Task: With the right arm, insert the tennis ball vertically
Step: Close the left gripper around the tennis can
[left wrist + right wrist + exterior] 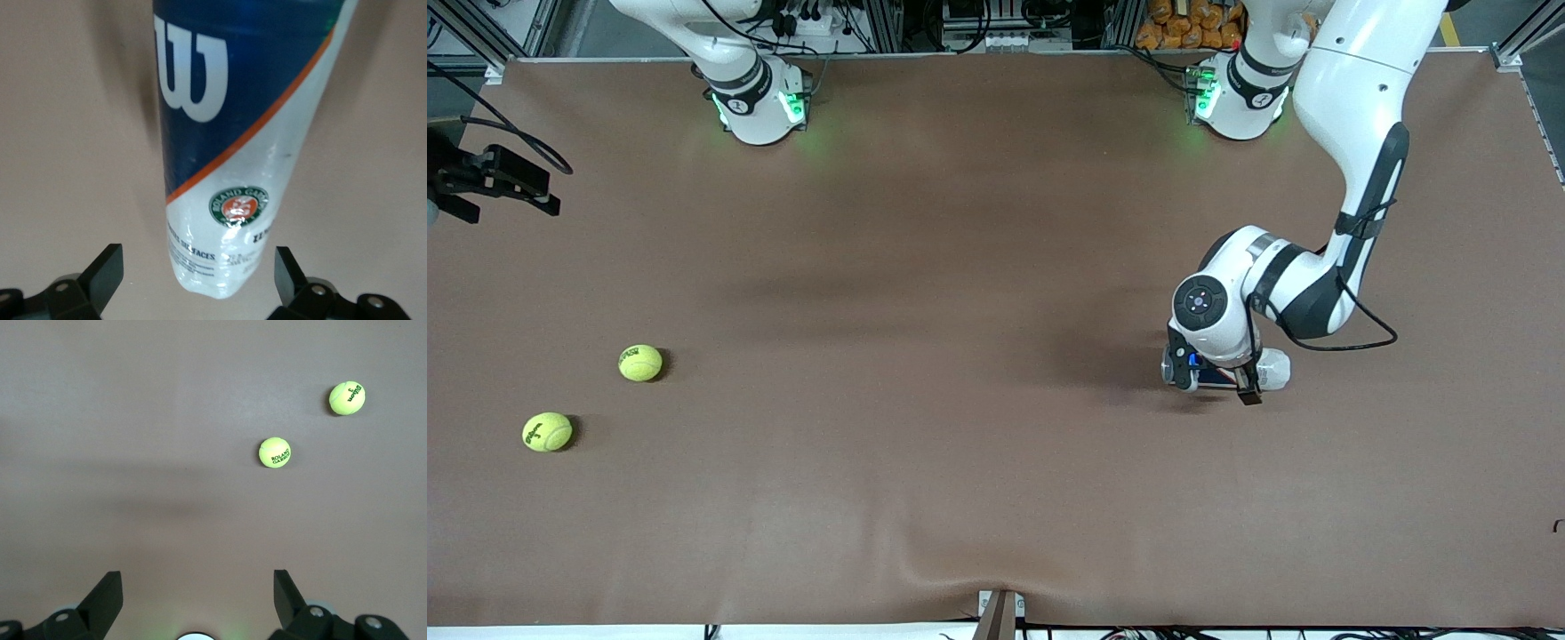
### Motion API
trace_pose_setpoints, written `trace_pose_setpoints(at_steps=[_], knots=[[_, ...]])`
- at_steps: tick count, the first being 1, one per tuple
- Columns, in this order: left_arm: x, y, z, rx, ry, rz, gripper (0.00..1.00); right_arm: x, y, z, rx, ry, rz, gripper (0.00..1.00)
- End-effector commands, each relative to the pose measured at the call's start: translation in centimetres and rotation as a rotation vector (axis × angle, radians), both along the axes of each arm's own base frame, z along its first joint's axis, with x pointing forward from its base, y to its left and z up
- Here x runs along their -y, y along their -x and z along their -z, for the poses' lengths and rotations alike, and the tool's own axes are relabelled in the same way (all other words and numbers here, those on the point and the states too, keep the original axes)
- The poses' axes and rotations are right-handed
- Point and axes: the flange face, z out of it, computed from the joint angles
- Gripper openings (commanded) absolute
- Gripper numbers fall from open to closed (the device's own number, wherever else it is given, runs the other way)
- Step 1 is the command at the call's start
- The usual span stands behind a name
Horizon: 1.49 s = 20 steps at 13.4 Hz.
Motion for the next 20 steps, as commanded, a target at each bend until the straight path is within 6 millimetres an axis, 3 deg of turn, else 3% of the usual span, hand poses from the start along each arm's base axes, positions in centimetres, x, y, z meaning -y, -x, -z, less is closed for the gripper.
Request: trace_pose_setpoints(at_steps=[1,11,16,20], knots=[[-0.2,-0.1,1.1,0.005,-0.001,0.043,1.0,0.2,0.6,-0.5,0.003,-0.008,0.012,1.0],[-0.7,0.8,3.4,0.001,-0.017,0.125,1.0,0.2,0.6,-0.4,0.002,-0.008,0.012,1.0],[-1.1,0.5,3.1,0.002,-0.014,0.151,1.0,0.2,0.6,-0.5,0.003,-0.008,0.012,1.0],[-1.6,0.4,4.1,-0.002,0.009,0.162,1.0,0.1,0.6,-0.5,0.003,-0.008,0.01,1.0]])
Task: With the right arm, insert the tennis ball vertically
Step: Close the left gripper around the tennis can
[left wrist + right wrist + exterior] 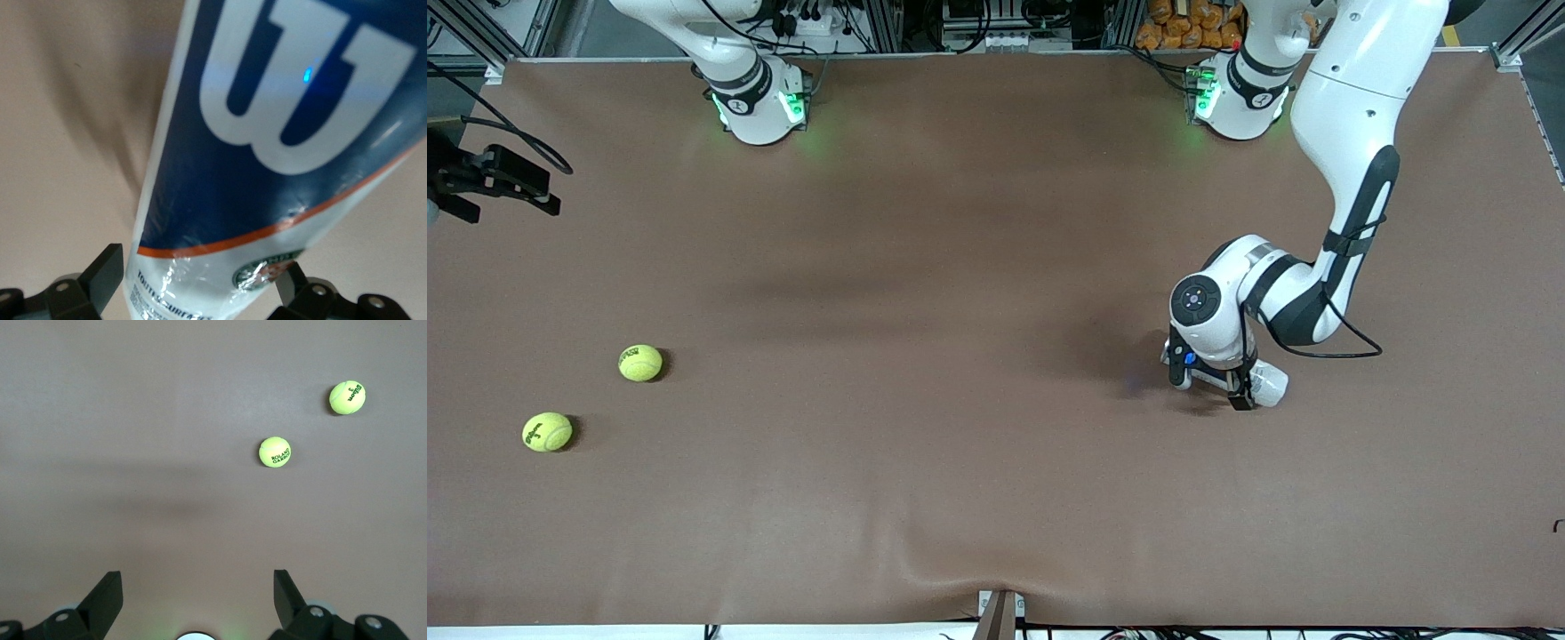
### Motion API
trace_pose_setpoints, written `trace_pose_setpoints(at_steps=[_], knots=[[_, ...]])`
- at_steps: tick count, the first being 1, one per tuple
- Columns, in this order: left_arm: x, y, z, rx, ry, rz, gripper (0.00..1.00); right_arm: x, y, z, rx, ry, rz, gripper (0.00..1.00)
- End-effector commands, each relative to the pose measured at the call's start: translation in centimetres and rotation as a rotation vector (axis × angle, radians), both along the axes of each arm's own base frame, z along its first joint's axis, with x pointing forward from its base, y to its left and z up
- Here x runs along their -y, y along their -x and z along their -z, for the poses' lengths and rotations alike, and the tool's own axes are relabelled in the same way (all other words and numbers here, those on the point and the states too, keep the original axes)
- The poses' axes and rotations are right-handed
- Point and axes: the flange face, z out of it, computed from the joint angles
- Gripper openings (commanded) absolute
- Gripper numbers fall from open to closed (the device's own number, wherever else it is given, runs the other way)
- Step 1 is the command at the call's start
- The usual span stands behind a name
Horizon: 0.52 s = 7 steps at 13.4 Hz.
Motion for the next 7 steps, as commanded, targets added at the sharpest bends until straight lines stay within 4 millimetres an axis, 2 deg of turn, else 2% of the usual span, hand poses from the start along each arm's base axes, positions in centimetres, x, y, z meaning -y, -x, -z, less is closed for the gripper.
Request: trace_pose_setpoints(at_steps=[1,7], knots=[[-0.4,-0.2,0.47,-0.006,0.011,0.056,1.0,0.2,0.62,-0.52,0.005,-0.008,0.012,1.0],[-0.1,-0.58,0.29,-0.038,0.031,0.174,1.0,0.12,0.63,-0.51,0.003,-0.008,0.01,1.0]])
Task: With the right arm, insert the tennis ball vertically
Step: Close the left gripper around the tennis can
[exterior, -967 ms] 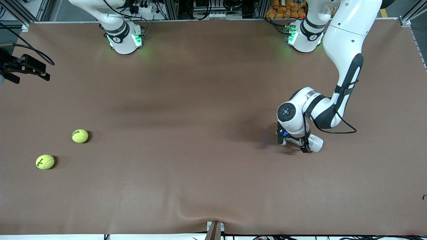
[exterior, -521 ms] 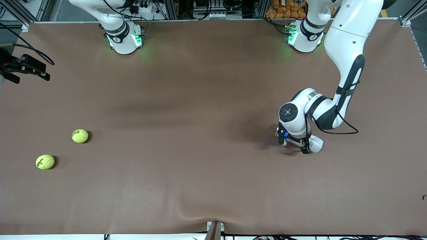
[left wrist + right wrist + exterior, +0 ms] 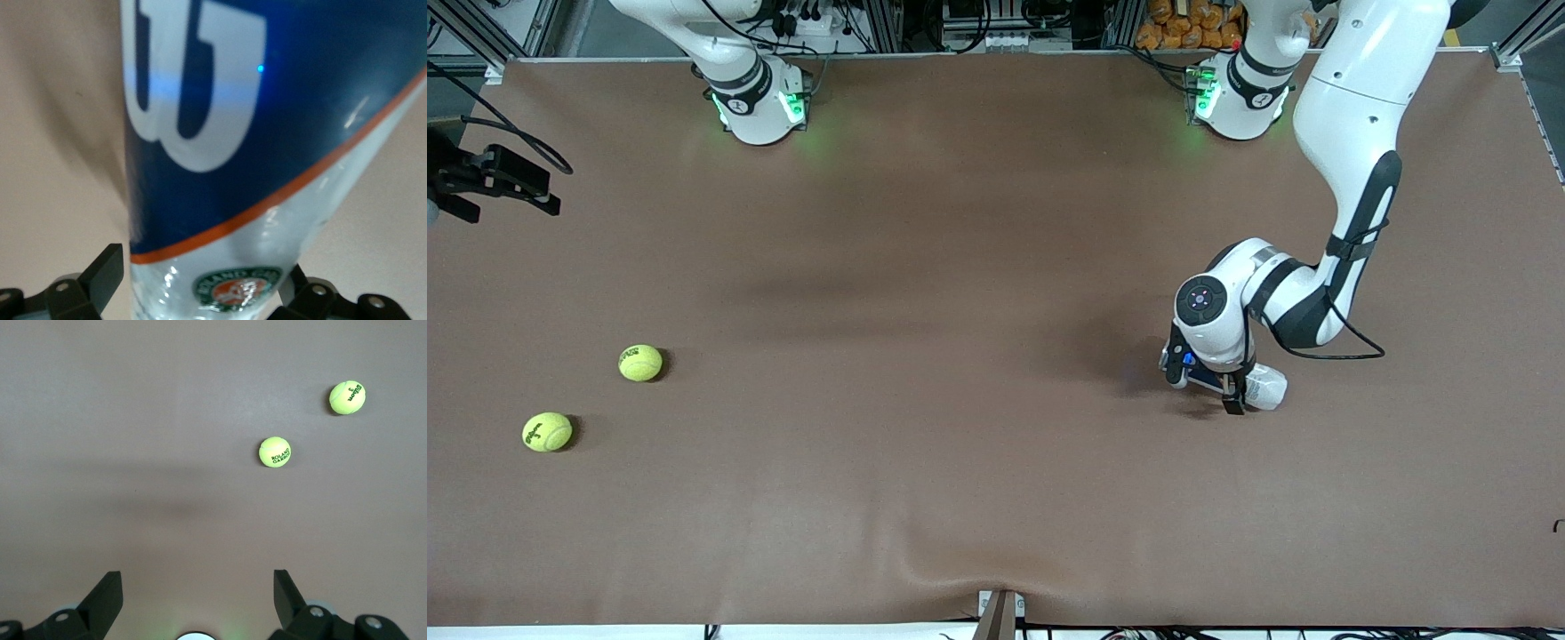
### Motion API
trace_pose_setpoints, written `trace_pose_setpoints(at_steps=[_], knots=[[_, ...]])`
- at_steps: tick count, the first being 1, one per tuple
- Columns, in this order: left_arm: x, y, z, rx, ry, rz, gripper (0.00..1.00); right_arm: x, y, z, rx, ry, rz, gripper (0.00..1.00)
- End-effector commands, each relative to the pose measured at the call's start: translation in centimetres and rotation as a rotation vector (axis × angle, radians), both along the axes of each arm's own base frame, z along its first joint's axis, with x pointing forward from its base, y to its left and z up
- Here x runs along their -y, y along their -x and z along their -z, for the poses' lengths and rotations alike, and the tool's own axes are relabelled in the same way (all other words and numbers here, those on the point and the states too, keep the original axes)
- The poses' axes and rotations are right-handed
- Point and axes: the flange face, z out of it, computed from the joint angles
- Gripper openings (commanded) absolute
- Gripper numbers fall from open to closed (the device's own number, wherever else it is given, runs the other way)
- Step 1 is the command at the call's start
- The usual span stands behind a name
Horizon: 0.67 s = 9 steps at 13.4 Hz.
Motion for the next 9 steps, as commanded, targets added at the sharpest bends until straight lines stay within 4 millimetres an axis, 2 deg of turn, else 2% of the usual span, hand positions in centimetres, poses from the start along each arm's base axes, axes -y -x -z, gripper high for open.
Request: trace_pose_setpoints(at_steps=[1,2,9], knots=[[-0.79,-0.38,-0.13,-0.011,0.002,0.071,1.0,0.2,0.61,-0.52,0.005,-0.008,0.012,1.0],[-1.53,-0.63,-0.07,-0.017,0.004,0.078,1.0,0.2,0.6,-0.53,0.006,-0.008,0.012,1.0],[-1.58,-0.63,0.44,-0.061,0.006,0.172,0.96,0.21,0.55,-0.45,0.005,-0.008,0.012,1.0]])
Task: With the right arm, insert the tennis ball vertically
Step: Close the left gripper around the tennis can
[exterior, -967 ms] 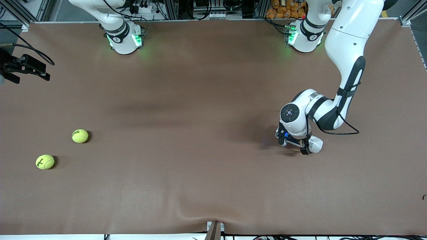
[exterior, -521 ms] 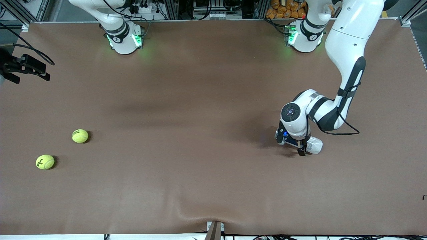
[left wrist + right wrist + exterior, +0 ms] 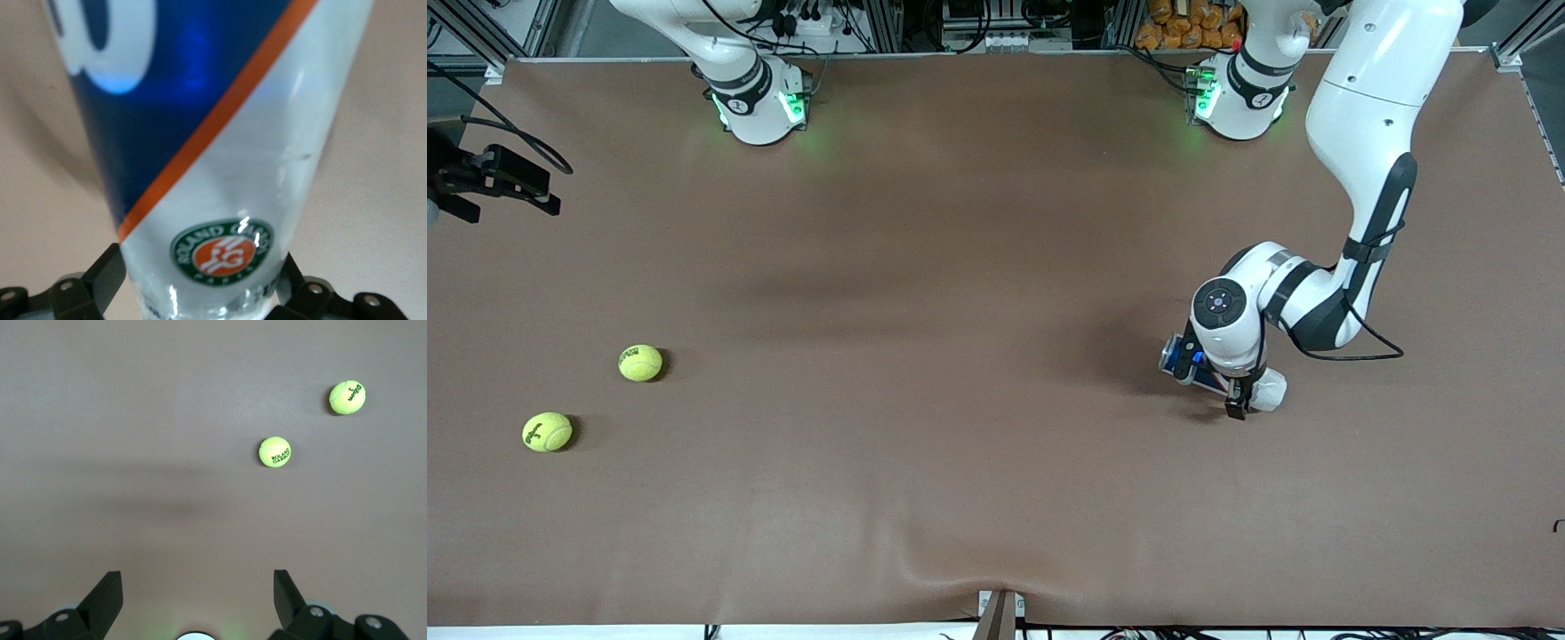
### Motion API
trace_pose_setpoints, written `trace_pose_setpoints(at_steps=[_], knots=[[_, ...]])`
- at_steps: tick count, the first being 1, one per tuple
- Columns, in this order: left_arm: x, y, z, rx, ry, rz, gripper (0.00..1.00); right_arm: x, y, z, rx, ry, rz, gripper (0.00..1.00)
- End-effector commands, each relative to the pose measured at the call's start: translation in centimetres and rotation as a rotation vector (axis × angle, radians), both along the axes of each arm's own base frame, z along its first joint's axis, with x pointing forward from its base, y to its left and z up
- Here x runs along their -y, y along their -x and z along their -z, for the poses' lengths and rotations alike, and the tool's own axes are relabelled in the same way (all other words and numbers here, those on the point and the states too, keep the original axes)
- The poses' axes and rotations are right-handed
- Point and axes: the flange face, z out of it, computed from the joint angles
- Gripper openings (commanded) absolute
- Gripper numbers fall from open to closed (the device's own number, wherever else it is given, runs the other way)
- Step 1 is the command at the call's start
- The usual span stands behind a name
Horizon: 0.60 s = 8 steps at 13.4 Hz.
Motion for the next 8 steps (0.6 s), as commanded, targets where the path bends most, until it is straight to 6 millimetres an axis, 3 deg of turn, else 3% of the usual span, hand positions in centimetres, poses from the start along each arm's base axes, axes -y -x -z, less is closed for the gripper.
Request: trace_pose_setpoints(at_steps=[1,6,8], knots=[[0.29,0.09,0.48,-0.002,-0.001,0.045,0.96,0.21,0.55,-0.45,0.005,-0.008,0.012,1.0],[0.49,0.18,0.9,-0.013,0.003,0.07,0.92,0.29,0.53,-0.54,0.008,-0.008,0.013,1.0],[0.43,0.16,0.98,-0.013,0.005,0.071,0.86,0.21,0.55,-0.53,0.007,-0.008,0.012,1.0]])
